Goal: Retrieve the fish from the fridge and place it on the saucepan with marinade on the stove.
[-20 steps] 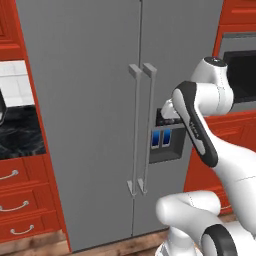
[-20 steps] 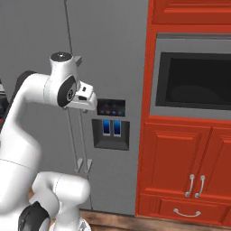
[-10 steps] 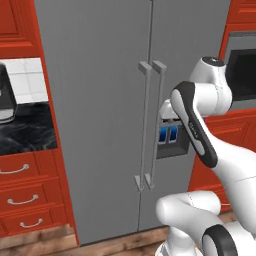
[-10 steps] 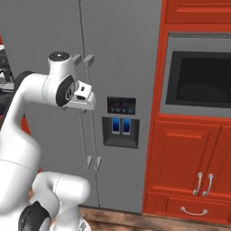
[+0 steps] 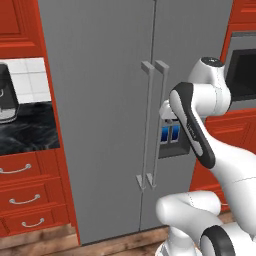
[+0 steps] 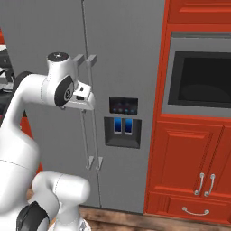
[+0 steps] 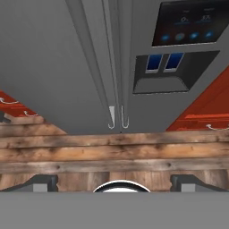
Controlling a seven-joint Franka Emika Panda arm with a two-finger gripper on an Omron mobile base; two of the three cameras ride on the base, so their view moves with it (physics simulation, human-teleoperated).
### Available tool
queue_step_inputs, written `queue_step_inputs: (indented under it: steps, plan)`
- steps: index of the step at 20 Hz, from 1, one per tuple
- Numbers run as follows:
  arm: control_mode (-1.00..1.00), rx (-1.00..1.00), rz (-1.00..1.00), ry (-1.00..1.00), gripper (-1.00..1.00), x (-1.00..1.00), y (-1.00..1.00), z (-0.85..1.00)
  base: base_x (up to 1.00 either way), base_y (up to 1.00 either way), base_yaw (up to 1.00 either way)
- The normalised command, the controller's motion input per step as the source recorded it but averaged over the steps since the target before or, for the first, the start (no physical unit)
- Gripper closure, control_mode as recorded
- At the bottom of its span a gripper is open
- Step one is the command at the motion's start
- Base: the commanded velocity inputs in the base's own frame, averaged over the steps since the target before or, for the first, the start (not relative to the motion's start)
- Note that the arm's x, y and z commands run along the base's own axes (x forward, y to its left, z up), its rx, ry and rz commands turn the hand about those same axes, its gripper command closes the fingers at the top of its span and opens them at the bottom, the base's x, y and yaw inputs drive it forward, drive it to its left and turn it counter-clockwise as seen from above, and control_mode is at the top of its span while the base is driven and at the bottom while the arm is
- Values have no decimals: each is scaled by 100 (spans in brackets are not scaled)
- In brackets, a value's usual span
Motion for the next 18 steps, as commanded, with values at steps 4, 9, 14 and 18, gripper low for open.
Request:
queue_step_inputs:
  steps: [4, 9, 14, 18]
  plan:
    - [100, 0, 0, 0, -100, 0, 0, 0, -6, 0, 0]
    - [100, 0, 0, 0, -100, 0, 0, 0, -41, 7, 2]
    - [100, 0, 0, 0, -100, 0, 0, 0, -22, 0, 1]
    - [100, 0, 0, 0, -100, 0, 0, 0, 0, 0, 0]
